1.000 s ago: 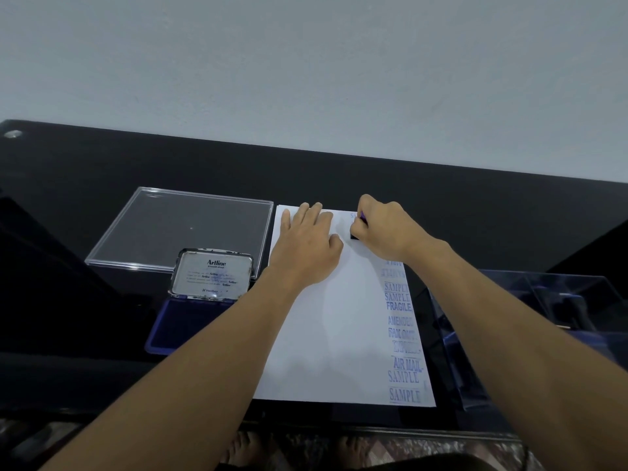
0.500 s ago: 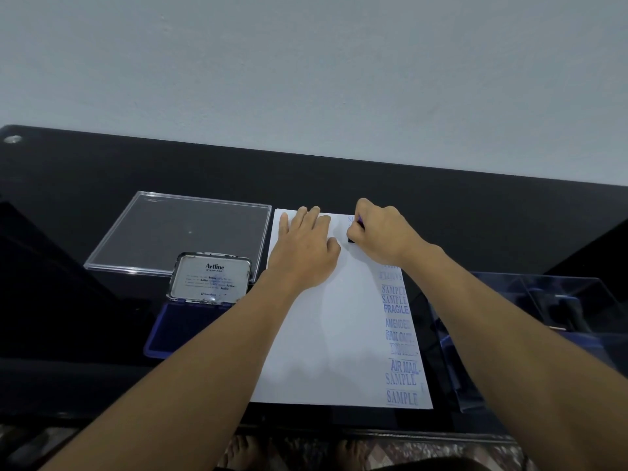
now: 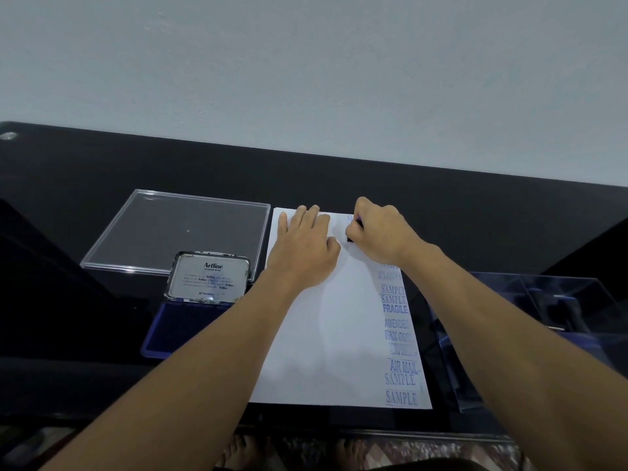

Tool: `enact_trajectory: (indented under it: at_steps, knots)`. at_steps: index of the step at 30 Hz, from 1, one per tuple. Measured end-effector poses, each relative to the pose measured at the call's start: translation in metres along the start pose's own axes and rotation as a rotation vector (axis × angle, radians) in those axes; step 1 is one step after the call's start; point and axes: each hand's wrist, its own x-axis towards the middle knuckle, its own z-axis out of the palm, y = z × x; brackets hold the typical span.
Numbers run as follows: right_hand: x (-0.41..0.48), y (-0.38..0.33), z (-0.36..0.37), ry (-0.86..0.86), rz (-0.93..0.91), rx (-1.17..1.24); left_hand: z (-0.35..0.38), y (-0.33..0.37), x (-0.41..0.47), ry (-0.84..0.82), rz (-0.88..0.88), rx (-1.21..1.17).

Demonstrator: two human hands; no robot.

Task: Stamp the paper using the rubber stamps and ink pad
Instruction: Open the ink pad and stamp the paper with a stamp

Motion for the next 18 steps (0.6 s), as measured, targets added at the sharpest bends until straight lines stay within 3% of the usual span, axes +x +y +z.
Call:
enact_trajectory:
  at_steps: [18]
  knots:
    - [0.0041, 0.0035, 0.0057, 0.020, 0.006, -0.003, -0.0016, 0.0009, -0.0002, -0.005, 0.001, -0.014]
